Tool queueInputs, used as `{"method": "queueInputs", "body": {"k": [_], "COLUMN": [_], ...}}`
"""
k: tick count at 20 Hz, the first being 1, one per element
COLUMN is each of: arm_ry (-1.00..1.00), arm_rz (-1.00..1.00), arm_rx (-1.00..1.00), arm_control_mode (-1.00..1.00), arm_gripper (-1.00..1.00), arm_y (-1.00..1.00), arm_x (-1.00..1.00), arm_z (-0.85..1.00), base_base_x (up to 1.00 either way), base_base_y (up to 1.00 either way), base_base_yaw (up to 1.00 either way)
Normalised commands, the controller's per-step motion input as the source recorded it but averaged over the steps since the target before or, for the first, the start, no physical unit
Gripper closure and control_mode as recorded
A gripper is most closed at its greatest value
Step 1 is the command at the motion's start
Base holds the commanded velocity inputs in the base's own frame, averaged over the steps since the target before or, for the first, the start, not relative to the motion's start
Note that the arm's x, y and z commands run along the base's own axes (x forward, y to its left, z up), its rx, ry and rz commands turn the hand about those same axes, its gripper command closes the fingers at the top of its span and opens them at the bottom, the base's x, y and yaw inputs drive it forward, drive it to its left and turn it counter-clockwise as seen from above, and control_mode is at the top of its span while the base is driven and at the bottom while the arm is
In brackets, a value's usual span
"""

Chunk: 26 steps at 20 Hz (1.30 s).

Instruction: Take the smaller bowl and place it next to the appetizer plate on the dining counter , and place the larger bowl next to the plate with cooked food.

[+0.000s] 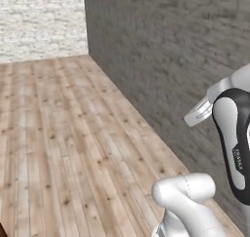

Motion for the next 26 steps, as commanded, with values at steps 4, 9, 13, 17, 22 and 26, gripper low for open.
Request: {"method": "queueInputs", "body": {"k": [4, 9, 13, 17, 22, 26], "arm_ry": [0.0, 0.0, 0.0, 0.0, 0.0, 0.0], "arm_rz": [0.0, 0.0, 0.0, 0.0, 0.0, 0.0], "arm_rx": [0.0, 0.0, 0.0, 0.0, 0.0, 0.0], "arm_control_mode": [1.0, 1.0, 1.0, 1.0, 1.0, 1.0], "arm_gripper": [-1.0, -1.0, -1.0, -1.0, -1.0, -1.0], "arm_y": [0.0, 0.0, 0.0, 0.0, 0.0, 0.0], "arm_x": [0.0, 0.0, 0.0, 0.0, 0.0, 0.0], "arm_z": [0.0, 0.0, 0.0, 0.0, 0.0, 0.0], "base_base_x": [1.0, 1.0, 1.0, 1.0, 1.0, 1.0], "base_base_y": [0.01, 0.16, 0.22, 0.28, 0.29, 0.37], "base_base_yaw": [0.17, 0.21, 0.27, 0.31, 0.34, 0.37]}}
